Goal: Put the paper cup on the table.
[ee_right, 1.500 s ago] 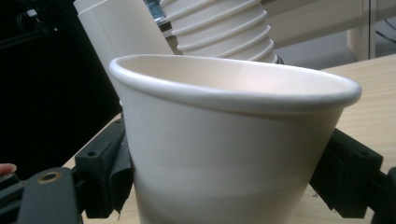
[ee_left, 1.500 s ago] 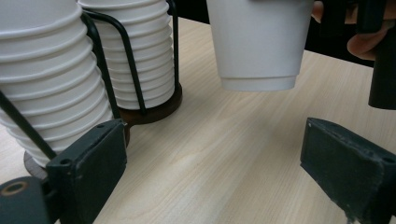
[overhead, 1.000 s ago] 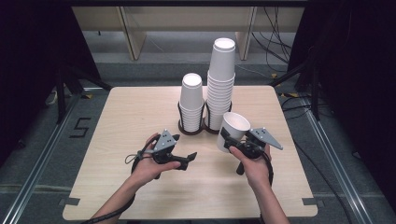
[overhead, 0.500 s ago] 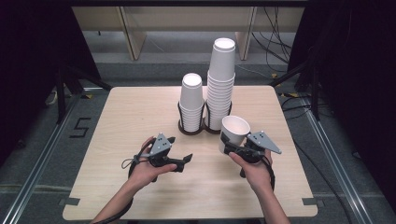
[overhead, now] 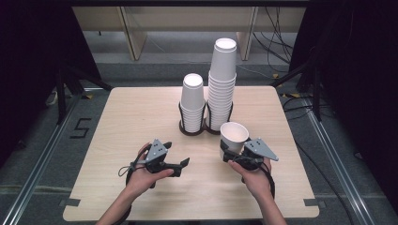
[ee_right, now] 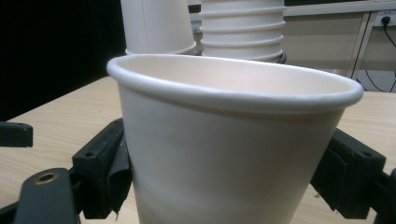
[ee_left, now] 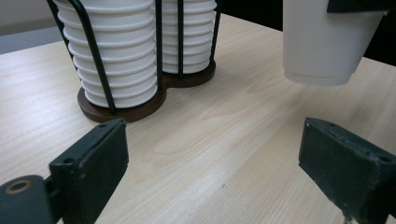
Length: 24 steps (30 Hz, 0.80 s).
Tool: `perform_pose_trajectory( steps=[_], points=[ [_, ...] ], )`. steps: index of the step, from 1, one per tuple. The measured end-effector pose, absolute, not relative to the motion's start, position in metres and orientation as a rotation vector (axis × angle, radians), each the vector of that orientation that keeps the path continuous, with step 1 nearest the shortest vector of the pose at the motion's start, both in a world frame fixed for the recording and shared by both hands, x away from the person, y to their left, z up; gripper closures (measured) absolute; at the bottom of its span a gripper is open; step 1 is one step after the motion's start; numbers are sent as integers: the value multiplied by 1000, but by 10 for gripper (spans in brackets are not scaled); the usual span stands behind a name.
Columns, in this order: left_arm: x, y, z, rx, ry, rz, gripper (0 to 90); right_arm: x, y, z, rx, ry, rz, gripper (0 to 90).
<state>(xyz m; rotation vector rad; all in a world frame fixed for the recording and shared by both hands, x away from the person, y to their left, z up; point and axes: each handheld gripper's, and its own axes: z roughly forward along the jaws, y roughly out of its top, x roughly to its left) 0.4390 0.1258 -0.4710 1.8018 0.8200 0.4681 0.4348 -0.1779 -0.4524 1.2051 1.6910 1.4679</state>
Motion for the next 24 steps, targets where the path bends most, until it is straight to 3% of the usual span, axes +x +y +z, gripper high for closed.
perform_pose_trajectory(
  steps=[24],
  points=[
    [439,133,-478,1789,858,467,86,437,-153,-479,1104,1784,1387,164]
  ],
)
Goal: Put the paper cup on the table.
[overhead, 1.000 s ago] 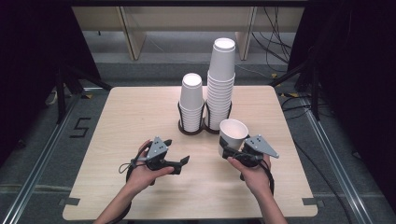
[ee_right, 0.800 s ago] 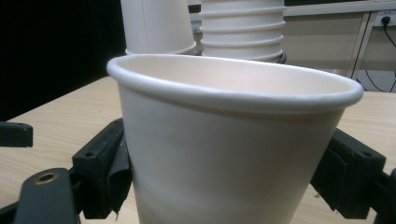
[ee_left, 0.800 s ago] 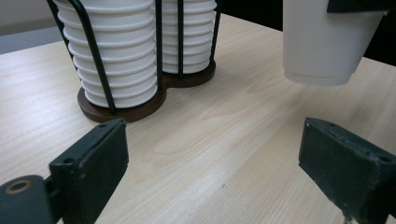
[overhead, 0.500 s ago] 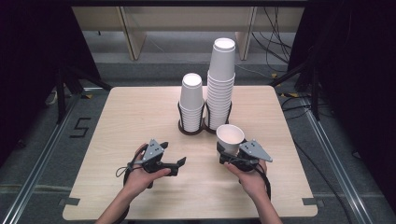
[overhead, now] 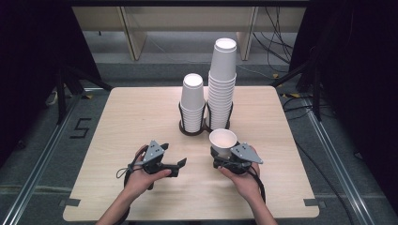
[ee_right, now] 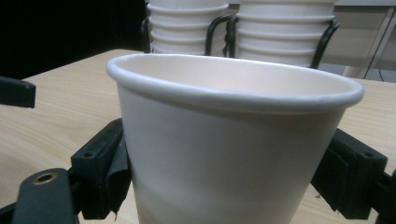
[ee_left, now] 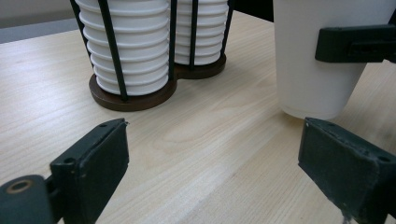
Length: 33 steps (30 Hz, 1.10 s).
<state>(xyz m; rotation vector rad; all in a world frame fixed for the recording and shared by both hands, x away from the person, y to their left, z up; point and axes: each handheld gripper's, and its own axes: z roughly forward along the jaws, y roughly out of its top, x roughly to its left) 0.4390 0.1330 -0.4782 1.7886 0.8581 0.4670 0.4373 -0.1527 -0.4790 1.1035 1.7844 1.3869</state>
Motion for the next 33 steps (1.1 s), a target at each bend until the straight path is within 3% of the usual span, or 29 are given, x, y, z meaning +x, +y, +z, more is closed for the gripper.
perform_pose_trajectory(
  steps=[33],
  points=[
    [438,130,-482,1804,860,457,87,434,-142,-495,1032,1853,1348,145]
  ],
)
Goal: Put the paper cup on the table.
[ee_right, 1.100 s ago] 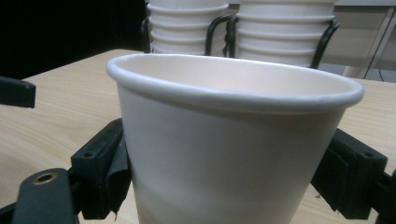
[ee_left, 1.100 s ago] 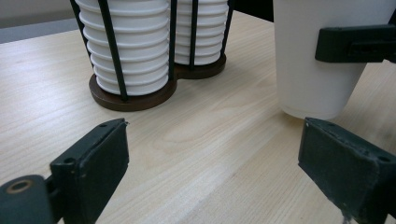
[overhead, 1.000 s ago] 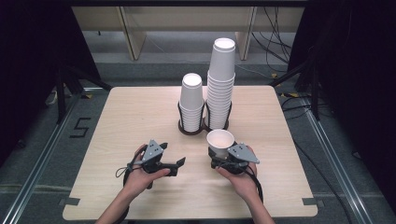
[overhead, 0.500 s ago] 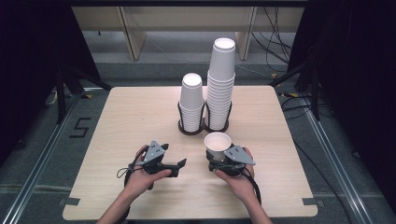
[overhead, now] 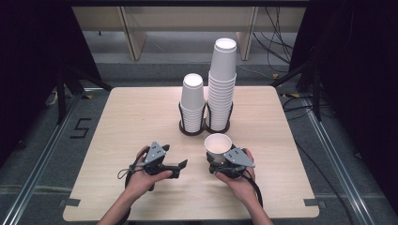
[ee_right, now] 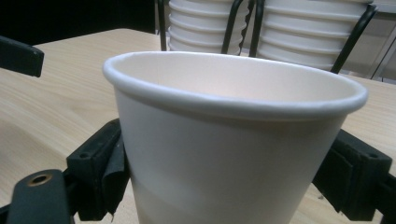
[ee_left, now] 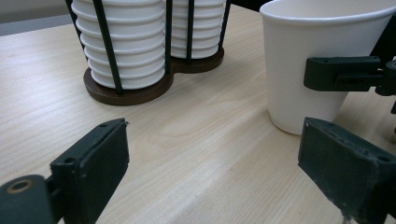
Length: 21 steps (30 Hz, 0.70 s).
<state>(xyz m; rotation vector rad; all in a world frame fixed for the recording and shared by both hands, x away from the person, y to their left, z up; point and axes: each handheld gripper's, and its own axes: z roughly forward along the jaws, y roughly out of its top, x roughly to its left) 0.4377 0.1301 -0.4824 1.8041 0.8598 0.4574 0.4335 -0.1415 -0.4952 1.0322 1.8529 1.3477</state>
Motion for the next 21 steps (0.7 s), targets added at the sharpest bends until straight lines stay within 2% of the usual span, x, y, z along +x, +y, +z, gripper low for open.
perform_pose_trajectory(
  steps=[8,21],
  points=[
    [438,130,-483,1804,860,455,87,431,-141,-495,1018,1870,1318,131],
    [438,131,-484,1803,861,455,87,428,-144,-494,1038,1912,1297,5]
  ],
)
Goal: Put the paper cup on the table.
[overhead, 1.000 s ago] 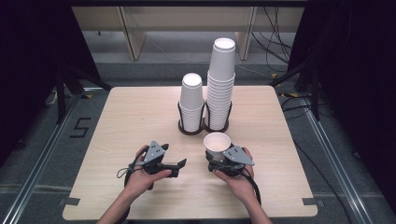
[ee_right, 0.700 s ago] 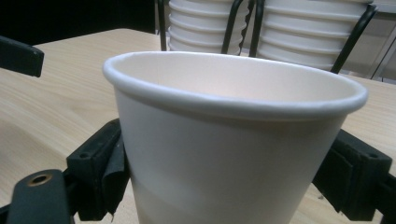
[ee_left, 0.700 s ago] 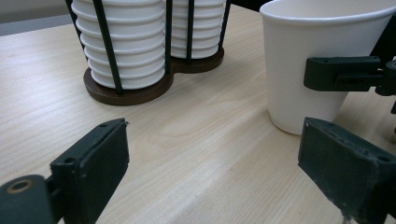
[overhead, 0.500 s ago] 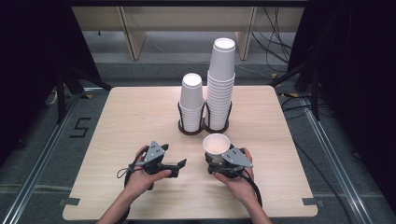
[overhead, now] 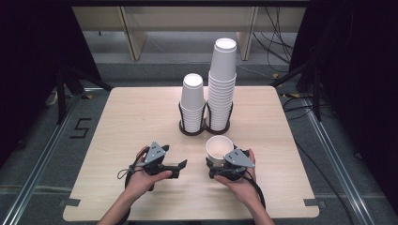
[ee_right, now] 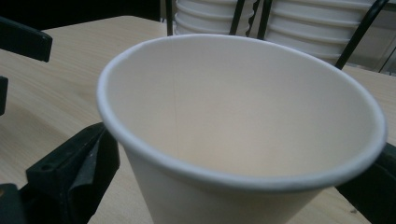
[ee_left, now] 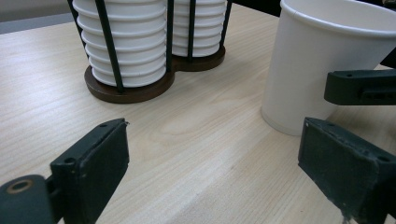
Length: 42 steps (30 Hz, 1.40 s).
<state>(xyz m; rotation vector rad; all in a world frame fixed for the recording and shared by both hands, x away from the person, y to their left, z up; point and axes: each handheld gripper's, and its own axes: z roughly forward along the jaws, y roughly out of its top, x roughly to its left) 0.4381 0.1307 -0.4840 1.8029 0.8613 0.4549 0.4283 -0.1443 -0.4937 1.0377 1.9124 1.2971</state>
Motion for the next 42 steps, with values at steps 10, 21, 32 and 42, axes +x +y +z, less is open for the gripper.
perform_pose_trajectory(
  steps=[10,21,32,42],
  points=[
    [439,132,-485,1811,869,458,87,421,-150,-494,1023,1931,1268,5],
    [438,131,-486,1811,869,456,87,410,-164,-492,1004,1968,1255,5],
    [438,131,-486,1809,868,455,87,400,-178,-492,984,1967,1227,5],
    [438,131,-487,1806,867,454,87,396,-193,-490,1010,1953,1218,5]
  ],
)
